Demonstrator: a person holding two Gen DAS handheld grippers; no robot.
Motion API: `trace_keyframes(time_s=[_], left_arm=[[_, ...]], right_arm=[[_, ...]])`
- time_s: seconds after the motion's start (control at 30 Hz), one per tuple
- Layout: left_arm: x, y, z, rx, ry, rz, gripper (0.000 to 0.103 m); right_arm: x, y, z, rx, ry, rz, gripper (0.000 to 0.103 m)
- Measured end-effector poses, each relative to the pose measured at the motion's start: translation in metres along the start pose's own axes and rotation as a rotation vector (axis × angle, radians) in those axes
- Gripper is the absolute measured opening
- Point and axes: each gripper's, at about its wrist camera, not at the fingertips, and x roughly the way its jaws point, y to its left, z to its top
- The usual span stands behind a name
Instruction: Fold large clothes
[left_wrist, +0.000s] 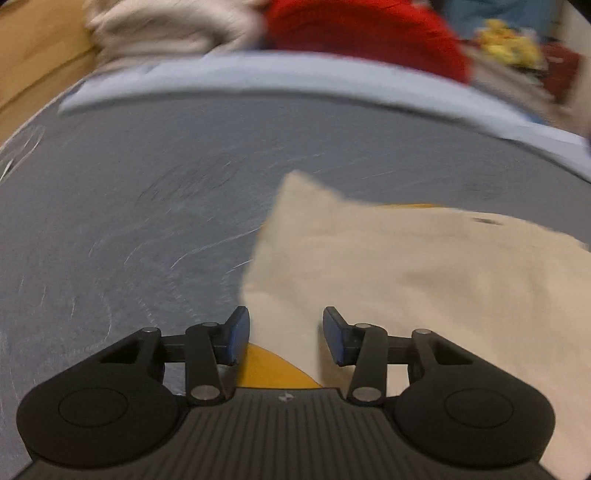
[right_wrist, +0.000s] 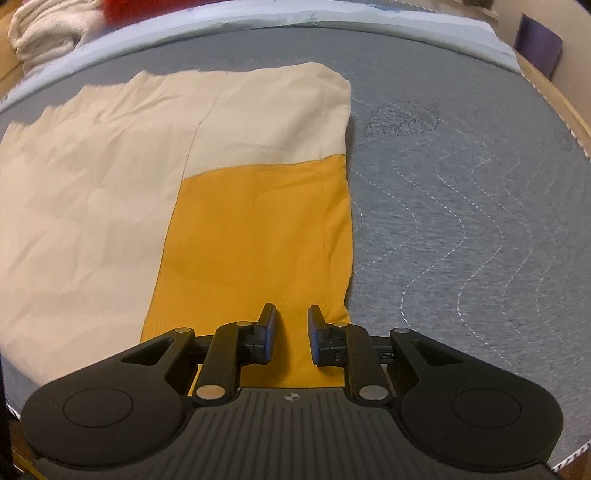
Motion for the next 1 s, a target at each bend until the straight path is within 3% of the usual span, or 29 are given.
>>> trace_keyframes(time_s=[0.1, 0.2, 0.23, 0.3, 0.33, 0.43, 0.5, 0.6, 0.67, 0.7, 0.83, 0.93, 1.0], left_arm=[[-0.038, -0.011, -0.014, 0.113, -0.010, -0.166, 0.049], [-0.053, -0.016, -0.037, 0.246, 0.046, -0.276, 0.049], [-0.051, -0.021, -0.053, 0.298, 0.088, -0.273, 0.049], [-0.027, -0.012, -0.082, 0.400, 0.231, -0.162, 0.050], [-0.023, -0.003, -0.088, 0.423, 0.248, -0.138, 0.050], [-0.043, 0.013, -0.085, 0.398, 0.201, -0.157, 0.049], [-0.048, 0.021, -0.099, 0.410, 0.217, -0.166, 0.049], [-0.056, 0.010, -0.109, 0.462, 0.250, -0.092, 0.051], [-0.072, 0.005, -0.104, 0.449, 0.215, 0.005, 0.050], [-0.084, 0.007, -0.109, 0.424, 0.171, 0.021, 0.050], [-0.149, -0.002, -0.103, 0.263, -0.048, -0.021, 0.050], [-0.193, -0.013, -0.111, 0.162, -0.126, -0.066, 0.054], [-0.192, -0.024, -0.115, 0.102, -0.132, -0.117, 0.056]], right_arm=[[-0.007, -0.003, -0.002, 0.015, -0.015, 0.003, 0.019], [-0.016, -0.005, -0.009, 0.020, -0.016, 0.013, 0.019], [-0.015, -0.005, -0.013, 0.010, 0.008, 0.004, 0.019], [-0.008, -0.001, -0.023, -0.037, 0.078, -0.035, 0.019], [-0.007, 0.002, -0.028, -0.073, 0.097, -0.052, 0.019], [-0.014, 0.007, -0.036, -0.097, 0.096, -0.083, 0.019], [-0.014, 0.009, -0.043, -0.103, 0.126, -0.103, 0.019], [-0.020, 0.013, -0.046, -0.141, 0.128, -0.163, 0.019], [-0.040, 0.014, -0.041, -0.099, 0.063, -0.198, 0.019], [-0.058, 0.017, -0.036, -0.087, -0.010, -0.207, 0.019], [-0.131, 0.037, -0.027, -0.004, -0.282, -0.199, 0.024], [-0.179, 0.057, -0.038, 0.101, -0.436, -0.135, 0.033], [-0.200, 0.078, -0.058, 0.165, -0.519, -0.079, 0.041]])
